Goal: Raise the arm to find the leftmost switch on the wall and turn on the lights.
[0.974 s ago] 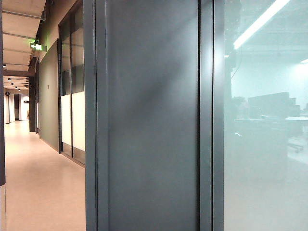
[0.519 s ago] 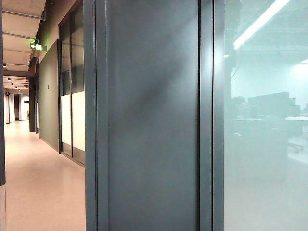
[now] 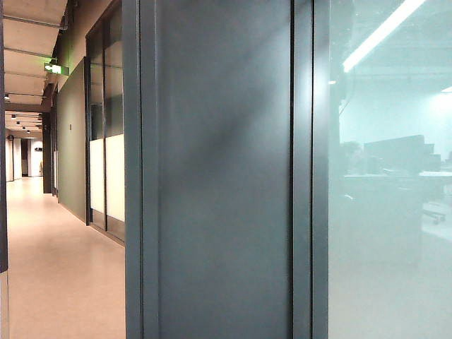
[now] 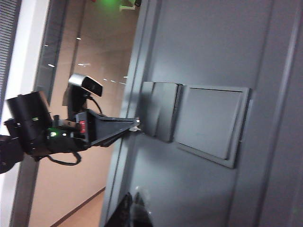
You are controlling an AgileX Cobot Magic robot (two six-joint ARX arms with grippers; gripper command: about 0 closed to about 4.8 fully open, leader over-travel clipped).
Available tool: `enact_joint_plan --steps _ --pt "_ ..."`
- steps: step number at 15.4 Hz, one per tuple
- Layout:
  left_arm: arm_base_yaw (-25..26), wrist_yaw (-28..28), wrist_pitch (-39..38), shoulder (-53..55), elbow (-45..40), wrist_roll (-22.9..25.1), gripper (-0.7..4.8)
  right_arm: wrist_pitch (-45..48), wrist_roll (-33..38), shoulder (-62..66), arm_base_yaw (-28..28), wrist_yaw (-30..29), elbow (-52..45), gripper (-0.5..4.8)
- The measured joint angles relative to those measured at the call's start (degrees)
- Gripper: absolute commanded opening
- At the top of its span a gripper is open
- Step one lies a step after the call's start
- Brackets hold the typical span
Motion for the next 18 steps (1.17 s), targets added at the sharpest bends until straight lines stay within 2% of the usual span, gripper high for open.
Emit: enact_joint_plan --steps 9,13,18 --pt "-0.04 0.04 0.94 0.66 0.04 -0.04 -0.05 0.02 0.00 0.00 0.00 0.02 0.00 -0.01" --pt "0.09 4.61 -0.22 0.63 0.00 -2.43 -0.05 0.15 0.00 0.00 0.00 0.00 0.00 -0.01" --pt "0.09 5.18 -0.96 -5.11 -0.02 -3.87 -0.05 0.68 0.00 -0.04 0.00 0.00 0.00 -0.01"
